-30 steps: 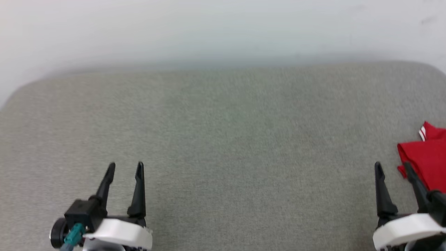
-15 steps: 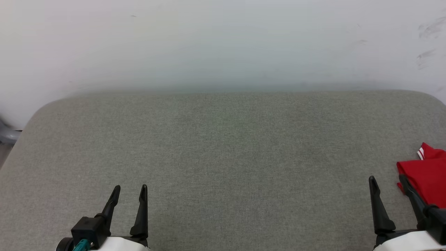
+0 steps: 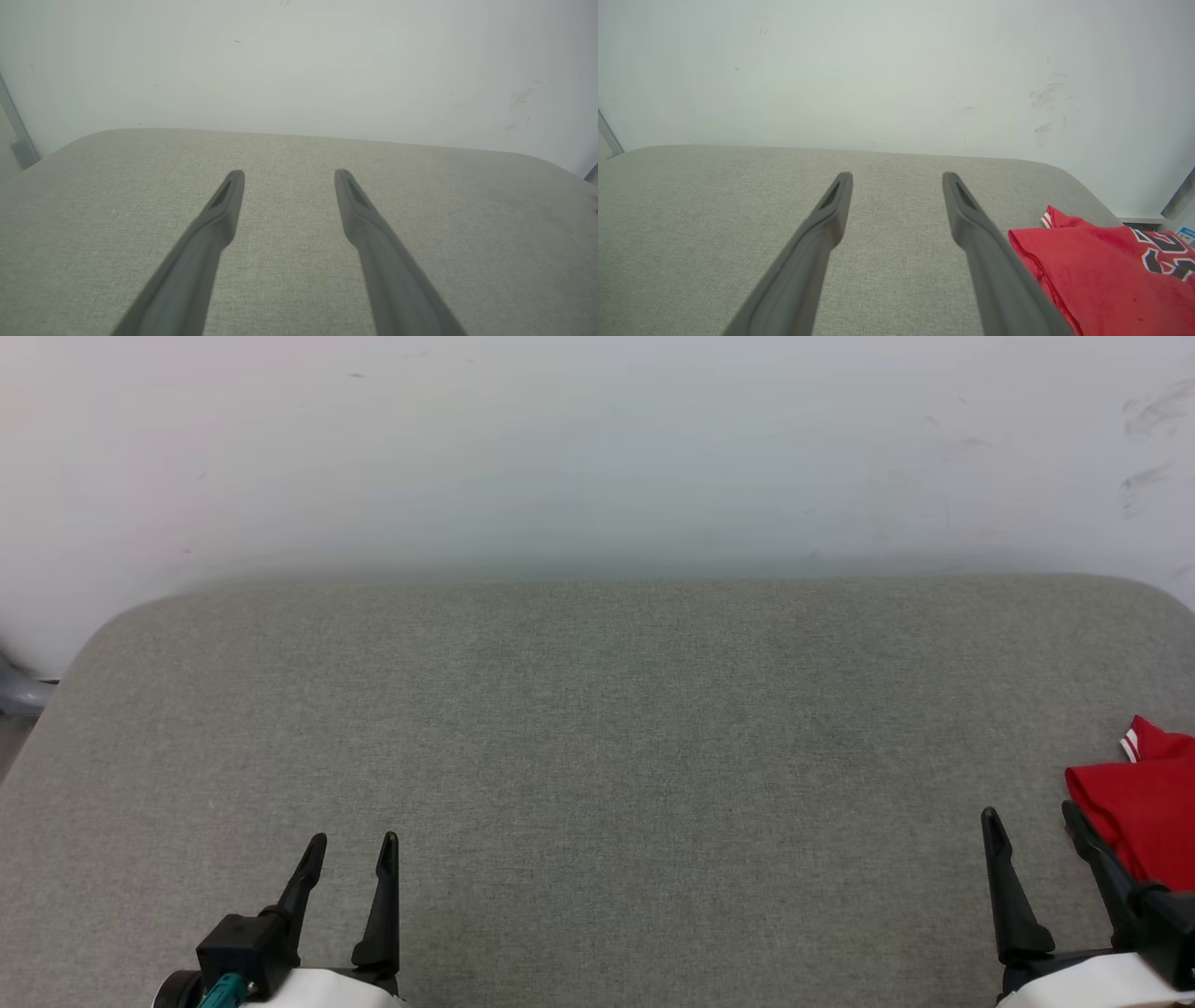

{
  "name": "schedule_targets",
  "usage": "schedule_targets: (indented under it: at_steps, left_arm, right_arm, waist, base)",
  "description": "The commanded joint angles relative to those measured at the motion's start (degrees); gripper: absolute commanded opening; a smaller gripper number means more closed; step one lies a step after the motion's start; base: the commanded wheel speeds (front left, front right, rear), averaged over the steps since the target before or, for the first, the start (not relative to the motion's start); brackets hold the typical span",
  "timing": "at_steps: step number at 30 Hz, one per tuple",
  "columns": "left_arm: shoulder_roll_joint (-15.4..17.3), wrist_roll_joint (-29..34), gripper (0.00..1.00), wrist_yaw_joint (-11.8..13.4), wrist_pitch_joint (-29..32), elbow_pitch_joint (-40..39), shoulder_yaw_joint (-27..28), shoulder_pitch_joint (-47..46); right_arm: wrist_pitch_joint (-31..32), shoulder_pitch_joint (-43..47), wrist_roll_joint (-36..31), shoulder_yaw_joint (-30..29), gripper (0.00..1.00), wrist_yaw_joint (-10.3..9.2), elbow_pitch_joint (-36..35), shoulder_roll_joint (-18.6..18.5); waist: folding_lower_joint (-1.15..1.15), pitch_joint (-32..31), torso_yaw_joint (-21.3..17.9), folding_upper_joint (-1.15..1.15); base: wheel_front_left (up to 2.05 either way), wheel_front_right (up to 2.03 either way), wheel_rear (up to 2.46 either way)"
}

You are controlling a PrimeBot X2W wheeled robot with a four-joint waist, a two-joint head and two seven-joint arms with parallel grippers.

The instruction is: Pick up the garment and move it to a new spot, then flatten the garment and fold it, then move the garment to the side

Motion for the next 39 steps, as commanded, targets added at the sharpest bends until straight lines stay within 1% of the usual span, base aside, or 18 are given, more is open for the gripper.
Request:
schedule_targets:
  at_steps: [1, 6, 7, 9, 23, 39]
  left_arm:
    - [-0.1, 0.3, 1.0, 0.0, -0.1, 0.1, 0.1, -0.6]
    - [-0.3, 0.6, 1.0, -0.2, -0.1, 0.1, 0.4, -1.0]
    - [-0.1, 0.4, 0.0, -0.1, 0.0, 0.2, 0.3, -0.5]
    - [-0.2, 0.3, 0.0, -0.1, 0.1, 1.2, 0.3, 0.1]
    - [-0.5, -14.9, 0.0, -0.2, 4.3, 2.0, 1.6, -1.9]
    - [-0.8, -29.5, 0.0, -0.3, 8.0, 2.5, 2.6, -3.6]
  right_arm:
    - [0.0, 0.2, -0.1, 0.1, 1.0, -0.05, -0.2, 0.0]
    - [0.1, 0.0, 0.1, 0.3, 1.0, -0.05, -0.3, 0.0]
    - [0.0, 0.0, 0.2, 0.4, 0.0, 0.01, 0.2, 0.0]
    - [0.0, 0.1, 0.3, 0.4, 0.0, 0.01, 1.3, 0.0]
    - [0.3, -2.9, 17.6, 1.4, 0.0, 0.0, 5.7, -0.8]
    - [0.9, -5.9, 33.8, 1.9, 0.0, 0.0, 10.1, -1.3]
  waist:
    - [0.0, 0.0, 0.0, 0.0]
    - [0.0, 0.1, 0.0, 0.0]
    - [0.0, 0.1, 0.0, 0.0]
    - [0.01, 0.1, 0.0, 0.0]
    - [0.01, 0.3, 0.0, 0.0]
    - [0.01, 0.5, 0.0, 0.0]
  base:
    - [0.0, 0.0, 0.0]
    - [0.0, 0.0, 0.0]
    - [0.0, 0.0, 0.0]
    - [0.0, 0.0, 0.0]
    - [0.0, 0.0, 0.0]
    - [0.0, 0.0, 0.0]
